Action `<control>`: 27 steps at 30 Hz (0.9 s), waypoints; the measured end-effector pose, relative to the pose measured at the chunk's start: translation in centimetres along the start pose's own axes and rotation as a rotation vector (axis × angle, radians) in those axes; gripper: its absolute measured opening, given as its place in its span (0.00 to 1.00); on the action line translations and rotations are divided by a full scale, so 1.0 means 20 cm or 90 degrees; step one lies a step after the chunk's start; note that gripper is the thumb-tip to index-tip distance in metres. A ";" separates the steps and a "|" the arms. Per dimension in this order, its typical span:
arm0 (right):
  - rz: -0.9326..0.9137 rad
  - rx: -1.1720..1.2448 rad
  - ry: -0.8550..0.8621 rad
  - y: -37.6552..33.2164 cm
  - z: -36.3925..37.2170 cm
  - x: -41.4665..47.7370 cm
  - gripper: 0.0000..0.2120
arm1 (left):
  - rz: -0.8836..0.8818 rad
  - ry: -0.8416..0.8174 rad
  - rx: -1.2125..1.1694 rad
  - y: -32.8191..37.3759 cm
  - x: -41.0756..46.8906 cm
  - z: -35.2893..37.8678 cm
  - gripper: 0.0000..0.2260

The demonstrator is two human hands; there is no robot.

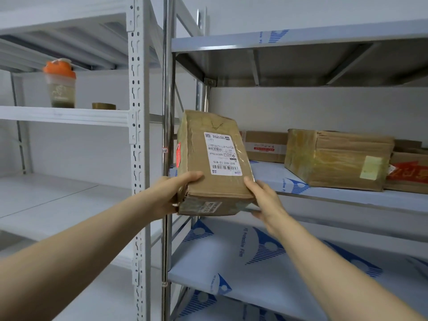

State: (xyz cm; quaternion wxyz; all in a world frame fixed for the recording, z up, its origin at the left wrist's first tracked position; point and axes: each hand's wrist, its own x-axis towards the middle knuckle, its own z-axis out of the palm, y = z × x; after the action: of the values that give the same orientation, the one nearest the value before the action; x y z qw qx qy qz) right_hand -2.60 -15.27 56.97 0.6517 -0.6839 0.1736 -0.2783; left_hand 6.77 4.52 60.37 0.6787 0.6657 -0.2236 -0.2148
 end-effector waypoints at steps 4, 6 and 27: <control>0.044 0.115 -0.133 0.08 -0.02 -0.02 0.24 | 0.033 -0.050 0.013 -0.07 -0.04 -0.05 0.32; 0.037 0.143 -0.198 0.14 -0.02 -0.06 0.28 | 0.036 -0.070 0.014 -0.13 -0.06 -0.11 0.43; 0.076 0.105 -0.494 0.72 0.86 -0.54 0.45 | 0.005 0.160 0.002 -0.67 -0.75 -1.09 0.64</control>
State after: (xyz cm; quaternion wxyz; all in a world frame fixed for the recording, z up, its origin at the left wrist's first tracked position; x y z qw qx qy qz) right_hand 1.12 3.59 41.15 0.7366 -0.6723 -0.0691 0.0260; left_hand 7.49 30.71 46.40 0.7010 0.6876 -0.1398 -0.1270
